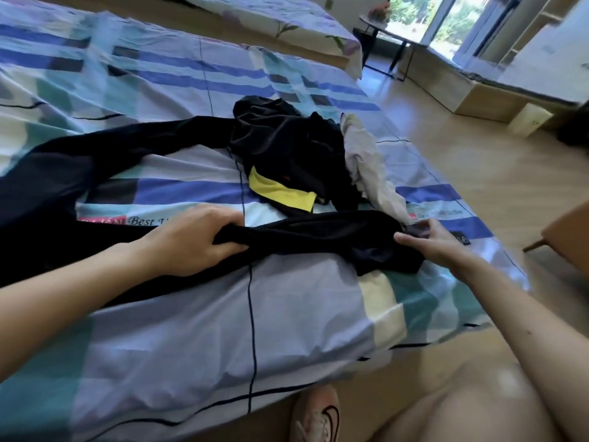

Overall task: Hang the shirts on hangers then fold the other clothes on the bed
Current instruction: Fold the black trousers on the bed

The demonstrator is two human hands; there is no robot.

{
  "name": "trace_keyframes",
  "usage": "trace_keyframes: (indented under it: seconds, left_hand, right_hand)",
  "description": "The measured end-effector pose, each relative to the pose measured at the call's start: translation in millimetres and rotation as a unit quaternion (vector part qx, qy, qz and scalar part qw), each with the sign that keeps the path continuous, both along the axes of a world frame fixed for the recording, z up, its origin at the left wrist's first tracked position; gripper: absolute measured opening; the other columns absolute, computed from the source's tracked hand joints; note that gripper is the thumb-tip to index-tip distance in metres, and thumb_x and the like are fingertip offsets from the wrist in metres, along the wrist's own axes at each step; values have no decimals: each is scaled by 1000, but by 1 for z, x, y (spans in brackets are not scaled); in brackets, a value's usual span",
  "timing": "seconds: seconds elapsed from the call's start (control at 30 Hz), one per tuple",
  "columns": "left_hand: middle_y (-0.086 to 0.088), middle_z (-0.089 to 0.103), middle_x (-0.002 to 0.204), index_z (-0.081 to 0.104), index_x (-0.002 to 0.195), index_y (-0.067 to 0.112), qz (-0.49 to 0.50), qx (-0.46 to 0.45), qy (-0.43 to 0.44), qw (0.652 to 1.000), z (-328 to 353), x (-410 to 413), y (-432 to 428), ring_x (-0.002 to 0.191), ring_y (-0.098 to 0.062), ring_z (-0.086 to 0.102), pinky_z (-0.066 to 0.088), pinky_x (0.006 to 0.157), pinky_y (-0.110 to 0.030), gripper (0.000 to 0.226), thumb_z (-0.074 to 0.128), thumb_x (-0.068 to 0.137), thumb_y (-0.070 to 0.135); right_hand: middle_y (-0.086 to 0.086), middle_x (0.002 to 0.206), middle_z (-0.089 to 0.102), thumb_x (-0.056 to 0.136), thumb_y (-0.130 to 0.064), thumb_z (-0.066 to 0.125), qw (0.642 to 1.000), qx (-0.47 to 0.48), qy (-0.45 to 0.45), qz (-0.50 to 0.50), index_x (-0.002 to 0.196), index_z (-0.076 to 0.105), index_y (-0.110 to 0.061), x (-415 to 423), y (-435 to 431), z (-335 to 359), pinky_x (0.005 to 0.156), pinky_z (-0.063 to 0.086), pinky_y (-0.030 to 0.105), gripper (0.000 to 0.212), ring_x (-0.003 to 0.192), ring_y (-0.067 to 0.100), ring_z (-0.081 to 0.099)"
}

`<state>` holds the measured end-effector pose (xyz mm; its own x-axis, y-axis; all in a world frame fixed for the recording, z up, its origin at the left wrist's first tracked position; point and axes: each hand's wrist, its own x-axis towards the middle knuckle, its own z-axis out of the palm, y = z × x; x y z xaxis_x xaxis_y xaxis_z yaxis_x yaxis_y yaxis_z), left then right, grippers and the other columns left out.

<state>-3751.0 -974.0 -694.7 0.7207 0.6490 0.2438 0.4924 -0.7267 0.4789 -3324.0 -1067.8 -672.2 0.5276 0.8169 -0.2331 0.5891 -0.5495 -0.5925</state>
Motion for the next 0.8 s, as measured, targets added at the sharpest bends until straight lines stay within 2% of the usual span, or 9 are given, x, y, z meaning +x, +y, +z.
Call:
trace_keyframes:
  seconds: [0.1,0.17,0.23,0.37,0.47,0.53,0.57,0.67,0.8]
  left_hand:
    - [13,60,71,51,80,35,19,-48,-33,998,6,2,-1,69,-7,55,45,63,-32,22,68,92,28]
    - [13,61,73,55,84,33,20,-46,-43,998,8,3,-3,70,-7,56,45,65,-30,15,64,95,27]
    - [11,62,75,60,85,28,21,-52,-59,997,14,2,0,73,-7,57,44,68,-27,14,58,97,34]
    - [6,67,78,68,86,8,27,-162,-126,978,39,-4,10,72,-6,58,47,69,-25,50,51,94,54]
    - [-5,74,79,75,90,11,49,-303,-222,926,58,-9,14,63,-16,65,51,54,-20,35,52,98,36]
    - [-9,75,80,79,89,15,48,-335,-249,907,64,-15,19,60,-16,68,54,51,-17,35,51,97,37]
    - [-10,75,80,79,89,15,39,-347,-256,902,66,-17,20,60,-15,69,54,52,-17,36,55,95,42]
    - [-12,76,83,77,96,14,32,-346,-234,908,62,-19,26,63,-20,69,55,53,-19,48,65,83,58]
    - [6,70,69,72,84,22,98,-236,-146,956,35,-15,37,61,-10,61,47,54,-19,35,65,87,57]
  right_hand:
    - [4,93,65,83,-11,81,993,-29,109,-46,115,55,-9,4,-5,-2,55,47,25,41,73,11,63]
    - [14,79,67,81,2,75,987,-35,153,-34,106,66,7,7,-6,1,41,46,26,27,53,18,63]
    - [15,71,62,82,6,70,984,-6,173,-31,97,68,7,9,-7,11,34,39,24,16,43,19,56]
    - [9,77,66,92,2,56,943,136,302,-10,108,66,-8,21,-13,34,45,47,28,22,58,19,62]
    - [8,85,67,86,-18,67,910,220,352,-17,105,67,-11,36,-22,45,61,44,38,21,69,21,62]
    - [9,86,65,71,-36,80,907,226,355,-35,112,68,-5,40,-25,50,61,44,36,53,68,21,62]
    - [8,84,67,76,-41,76,906,217,360,-45,111,70,-2,43,-26,51,60,49,31,52,67,19,63]
    - [6,82,70,98,-38,55,888,134,421,-124,99,70,-10,43,-27,56,56,57,24,32,63,18,68]
    - [12,101,55,99,-30,60,861,139,422,-249,94,53,-11,41,-19,37,50,56,24,20,73,19,66]
